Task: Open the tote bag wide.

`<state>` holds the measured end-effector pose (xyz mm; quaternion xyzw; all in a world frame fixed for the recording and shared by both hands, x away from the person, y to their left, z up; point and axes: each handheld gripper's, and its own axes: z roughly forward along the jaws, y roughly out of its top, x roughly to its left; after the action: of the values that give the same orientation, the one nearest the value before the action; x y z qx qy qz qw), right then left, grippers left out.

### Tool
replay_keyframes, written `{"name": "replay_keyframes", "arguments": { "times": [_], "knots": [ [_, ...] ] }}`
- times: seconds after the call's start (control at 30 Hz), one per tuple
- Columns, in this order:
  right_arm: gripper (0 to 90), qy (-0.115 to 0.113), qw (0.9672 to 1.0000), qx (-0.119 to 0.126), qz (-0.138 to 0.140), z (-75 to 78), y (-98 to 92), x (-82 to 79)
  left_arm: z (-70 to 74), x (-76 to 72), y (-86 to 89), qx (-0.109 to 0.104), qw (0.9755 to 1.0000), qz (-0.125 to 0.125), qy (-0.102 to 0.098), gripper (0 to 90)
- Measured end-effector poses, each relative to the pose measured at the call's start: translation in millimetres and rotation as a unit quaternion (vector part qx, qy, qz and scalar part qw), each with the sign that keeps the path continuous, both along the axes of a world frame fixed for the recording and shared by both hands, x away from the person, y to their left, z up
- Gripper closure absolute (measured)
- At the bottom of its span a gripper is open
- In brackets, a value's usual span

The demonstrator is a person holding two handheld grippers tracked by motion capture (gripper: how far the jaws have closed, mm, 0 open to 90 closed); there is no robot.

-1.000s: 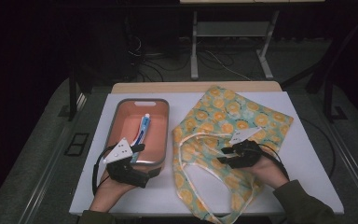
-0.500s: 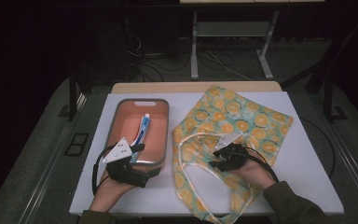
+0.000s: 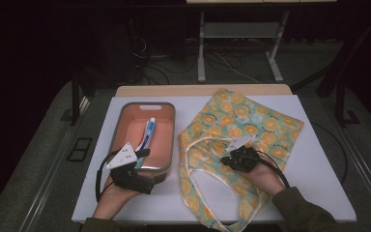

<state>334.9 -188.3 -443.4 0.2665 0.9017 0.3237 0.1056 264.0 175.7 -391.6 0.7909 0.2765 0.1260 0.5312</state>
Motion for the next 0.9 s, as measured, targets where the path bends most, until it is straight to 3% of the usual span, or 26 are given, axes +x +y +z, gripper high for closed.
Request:
{"name": "replay_keyframes", "arguments": {
  "times": [0.17, 0.4, 0.7, 0.9],
  "knots": [
    [89.4, -0.012, 0.9999, 0.007, -0.010, 4.8, -6.9, 3.4, 0.0, -0.1, -0.2, 0.001, 1.0000, -0.001, 0.000, 0.0],
    [89.4, -0.020, 0.9984, 0.025, -0.046, 12.6, -27.2, 16.1, 0.0, -0.1, -0.3, 0.002, 1.0000, 0.000, 0.000, 0.0],
    [89.6, -0.048, 0.9916, 0.093, -0.076, 45.1, -45.3, 27.2, 0.1, -0.1, -0.2, 0.003, 1.0000, -0.001, 0.000, 0.0],
    [89.7, -0.063, 0.9872, 0.122, -0.081, 63.4, -46.7, 31.7, 0.1, -0.1, -0.2, 0.003, 1.0000, -0.001, 0.000, 0.0]
  ]
}}
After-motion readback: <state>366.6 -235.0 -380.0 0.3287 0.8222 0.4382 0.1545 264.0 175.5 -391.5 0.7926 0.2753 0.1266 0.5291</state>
